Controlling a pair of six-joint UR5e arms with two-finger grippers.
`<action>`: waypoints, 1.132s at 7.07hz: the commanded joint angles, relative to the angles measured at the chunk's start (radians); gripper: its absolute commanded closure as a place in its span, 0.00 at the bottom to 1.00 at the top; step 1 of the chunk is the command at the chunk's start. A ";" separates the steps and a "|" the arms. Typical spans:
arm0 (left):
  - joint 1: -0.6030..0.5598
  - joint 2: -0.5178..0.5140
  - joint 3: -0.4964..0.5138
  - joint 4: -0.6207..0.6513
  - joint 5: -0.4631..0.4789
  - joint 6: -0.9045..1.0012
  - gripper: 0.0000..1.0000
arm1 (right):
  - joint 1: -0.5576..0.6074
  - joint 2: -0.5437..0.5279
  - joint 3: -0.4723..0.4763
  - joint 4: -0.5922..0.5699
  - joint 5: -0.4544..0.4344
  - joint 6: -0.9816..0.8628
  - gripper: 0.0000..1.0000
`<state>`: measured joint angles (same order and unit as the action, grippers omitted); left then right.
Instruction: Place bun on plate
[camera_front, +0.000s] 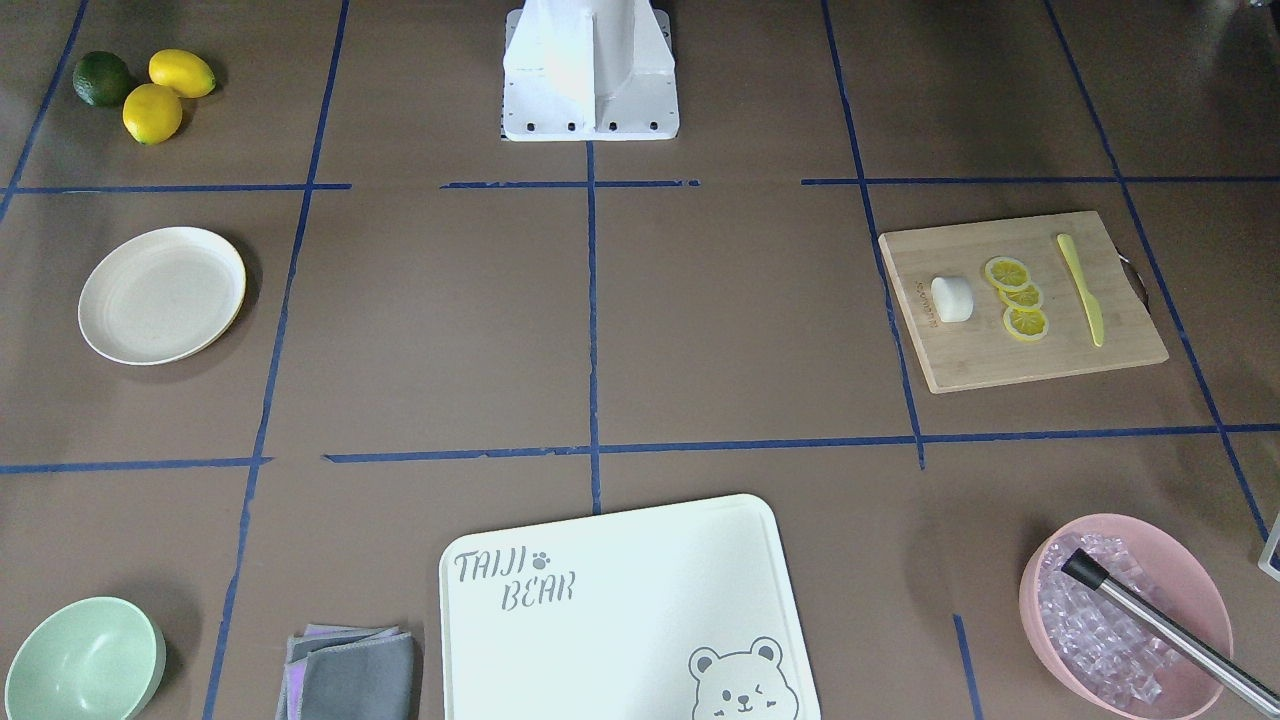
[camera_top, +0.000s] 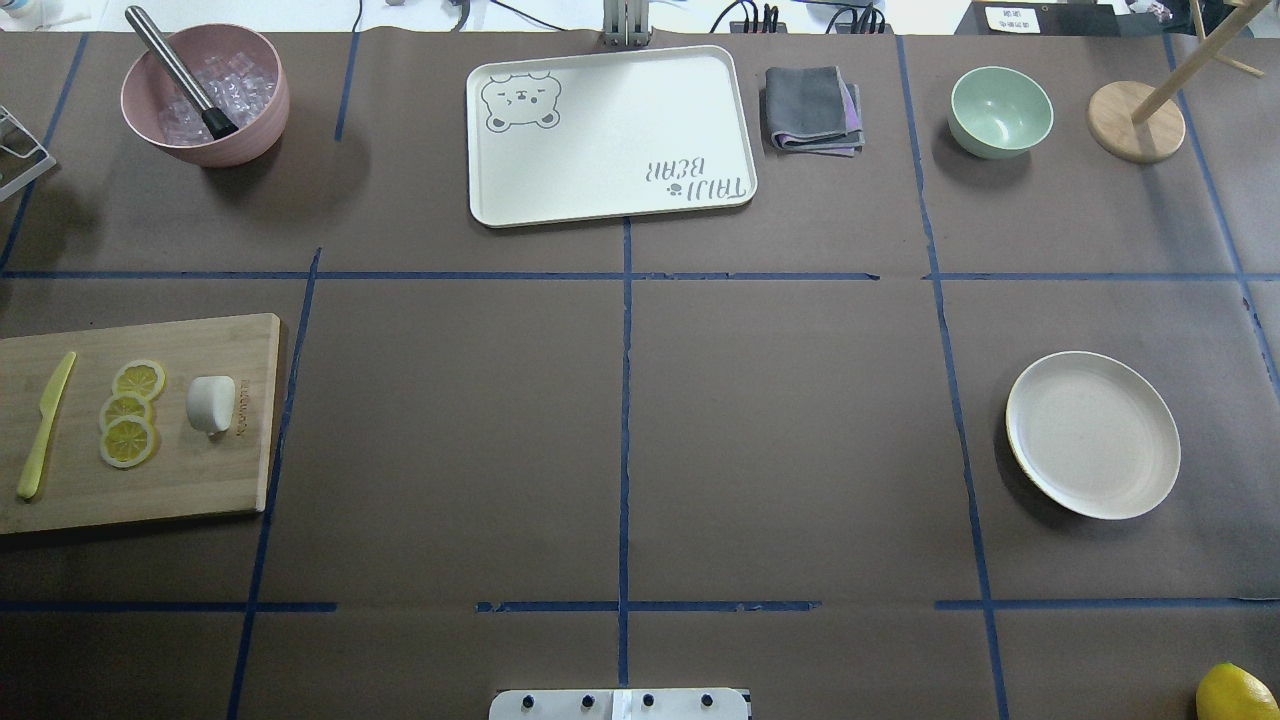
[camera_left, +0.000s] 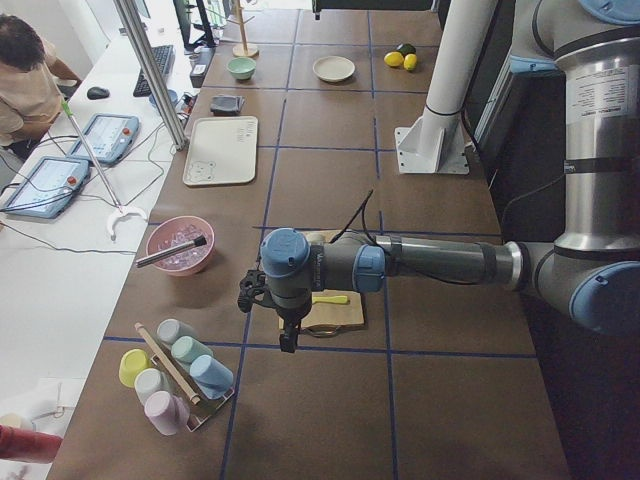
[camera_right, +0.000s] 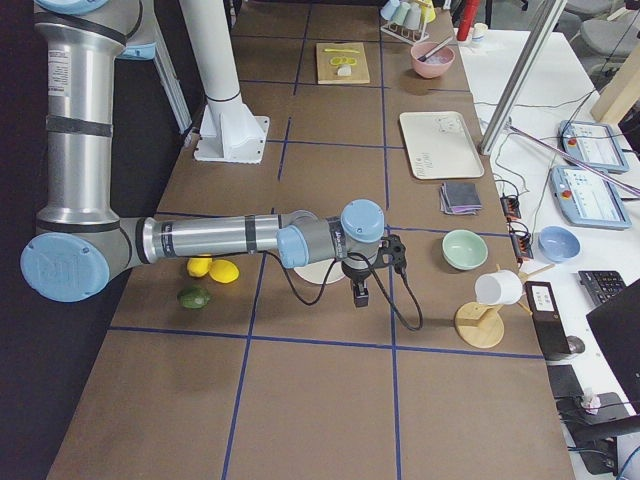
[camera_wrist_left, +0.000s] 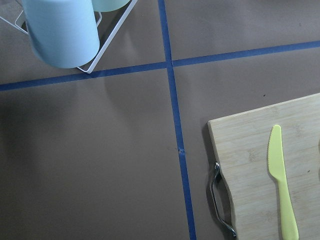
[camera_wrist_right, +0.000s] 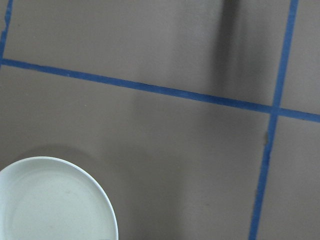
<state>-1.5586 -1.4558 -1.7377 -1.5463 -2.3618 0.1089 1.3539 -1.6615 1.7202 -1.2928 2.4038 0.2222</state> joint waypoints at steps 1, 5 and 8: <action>0.000 0.000 0.000 0.000 -0.002 0.000 0.00 | -0.178 -0.009 -0.066 0.359 -0.085 0.383 0.00; 0.000 0.000 0.001 0.000 -0.004 0.000 0.00 | -0.361 -0.029 -0.172 0.647 -0.183 0.647 0.01; 0.002 0.006 0.003 0.000 -0.004 0.000 0.00 | -0.371 -0.066 -0.166 0.649 -0.172 0.637 0.55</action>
<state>-1.5578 -1.4540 -1.7352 -1.5462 -2.3653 0.1089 0.9883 -1.7186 1.5523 -0.6454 2.2302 0.8621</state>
